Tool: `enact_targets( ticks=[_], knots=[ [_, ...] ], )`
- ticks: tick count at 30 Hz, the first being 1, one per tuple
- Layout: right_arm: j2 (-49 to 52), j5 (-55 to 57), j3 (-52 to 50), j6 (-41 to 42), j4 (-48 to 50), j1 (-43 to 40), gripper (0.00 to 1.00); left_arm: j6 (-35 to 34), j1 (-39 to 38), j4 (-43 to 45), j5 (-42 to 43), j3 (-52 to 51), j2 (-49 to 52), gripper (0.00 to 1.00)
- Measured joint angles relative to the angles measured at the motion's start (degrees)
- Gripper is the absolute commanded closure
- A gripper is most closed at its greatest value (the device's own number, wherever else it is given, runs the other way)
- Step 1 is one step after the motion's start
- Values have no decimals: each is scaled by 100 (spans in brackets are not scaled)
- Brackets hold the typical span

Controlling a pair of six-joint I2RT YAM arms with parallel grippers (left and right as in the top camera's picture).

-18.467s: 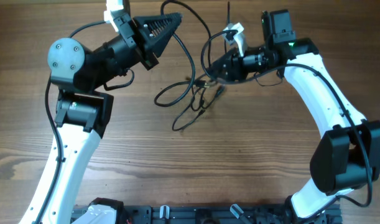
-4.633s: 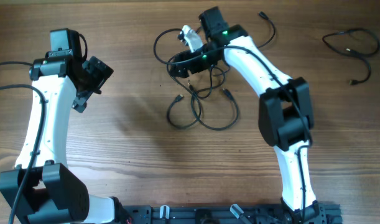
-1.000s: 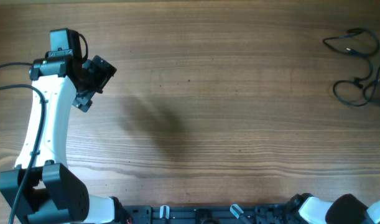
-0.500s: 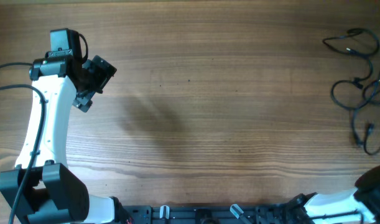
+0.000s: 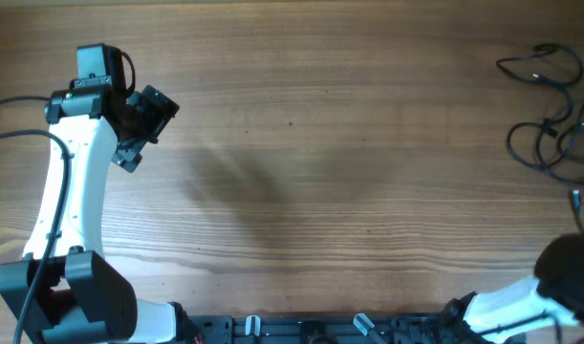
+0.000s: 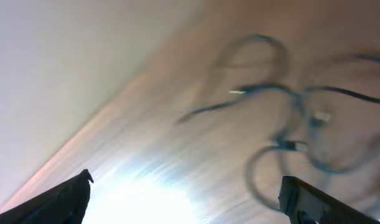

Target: Untangle cables

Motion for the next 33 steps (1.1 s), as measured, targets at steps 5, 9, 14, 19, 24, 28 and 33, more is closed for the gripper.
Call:
enact_targets(
  ticks=[5, 9, 14, 19, 24, 28, 33],
  knots=[
    [-1880, -1016, 107, -1169, -684, 1543, 0, 0, 0, 4, 0, 0, 0, 0],
    [-2682, -1137, 164, -1204, -1572, 1982, 0, 0, 0, 0, 0, 0, 0, 0],
    [-2721, -1084, 162, -1294, -2166, 1989, 0, 0, 0, 7, 0, 0, 0, 0],
    [-2879, -772, -398, -1405, -1725, 2205, 0, 0, 0, 7, 0, 0, 0, 0],
    [-4767, 413, -3908, -1458, 2341, 3692, 0, 0, 0, 11, 4, 2, 0, 0],
    [-6883, 761, -7173, -1499, 5209, 3766, 0, 0, 0, -17, 17, 0, 0, 0],
    [-9184, 918, -9910, -1504, 6059, 3779, 0, 0, 0, -11, 20, 0, -17, 0]
  ],
)
